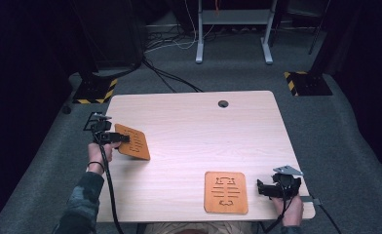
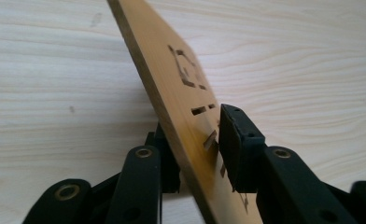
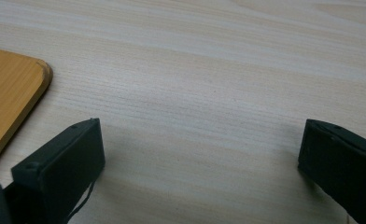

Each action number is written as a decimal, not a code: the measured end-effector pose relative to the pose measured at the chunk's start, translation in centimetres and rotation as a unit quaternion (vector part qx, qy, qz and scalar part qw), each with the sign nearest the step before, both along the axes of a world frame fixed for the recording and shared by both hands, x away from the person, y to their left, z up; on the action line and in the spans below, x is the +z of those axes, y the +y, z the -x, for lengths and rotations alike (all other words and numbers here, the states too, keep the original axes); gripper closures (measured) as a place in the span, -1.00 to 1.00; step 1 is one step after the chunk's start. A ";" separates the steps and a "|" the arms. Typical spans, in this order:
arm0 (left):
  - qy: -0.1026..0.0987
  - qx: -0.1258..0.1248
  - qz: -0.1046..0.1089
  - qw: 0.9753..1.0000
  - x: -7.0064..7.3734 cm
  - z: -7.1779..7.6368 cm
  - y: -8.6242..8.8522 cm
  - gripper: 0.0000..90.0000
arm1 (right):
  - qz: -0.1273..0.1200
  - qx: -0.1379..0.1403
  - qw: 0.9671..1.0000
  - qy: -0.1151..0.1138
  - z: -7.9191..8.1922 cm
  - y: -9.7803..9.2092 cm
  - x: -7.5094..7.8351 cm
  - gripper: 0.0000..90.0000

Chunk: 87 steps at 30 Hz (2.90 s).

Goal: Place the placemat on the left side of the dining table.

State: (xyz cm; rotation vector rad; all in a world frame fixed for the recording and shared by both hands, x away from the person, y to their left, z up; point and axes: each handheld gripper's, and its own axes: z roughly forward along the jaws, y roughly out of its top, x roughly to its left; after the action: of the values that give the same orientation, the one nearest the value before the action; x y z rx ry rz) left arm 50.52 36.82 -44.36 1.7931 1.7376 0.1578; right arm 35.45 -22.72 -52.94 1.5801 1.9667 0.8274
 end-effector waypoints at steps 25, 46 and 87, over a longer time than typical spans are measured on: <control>-0.001 -0.005 -0.057 0.998 -0.7 -0.5 0.9 0.27 | 0.000 0.000 1.000 0.000 0.0 0.0 0.0 -1.00; -0.001 0.008 -0.039 0.999 -2.1 -0.5 2.8 0.07 | 0.000 -0.001 1.000 0.000 0.0 0.0 0.0 -1.00; 0.018 0.031 -0.024 0.999 -4.3 -0.8 4.5 -0.18 | -0.001 -0.004 1.000 0.002 0.0 0.0 0.0 -1.00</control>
State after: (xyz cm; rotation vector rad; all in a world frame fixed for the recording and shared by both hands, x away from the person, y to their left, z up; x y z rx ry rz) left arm 51.30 41.29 -48.69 1.7876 1.8289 0.1956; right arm 35.41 -22.71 -52.94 1.5902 1.9608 0.8231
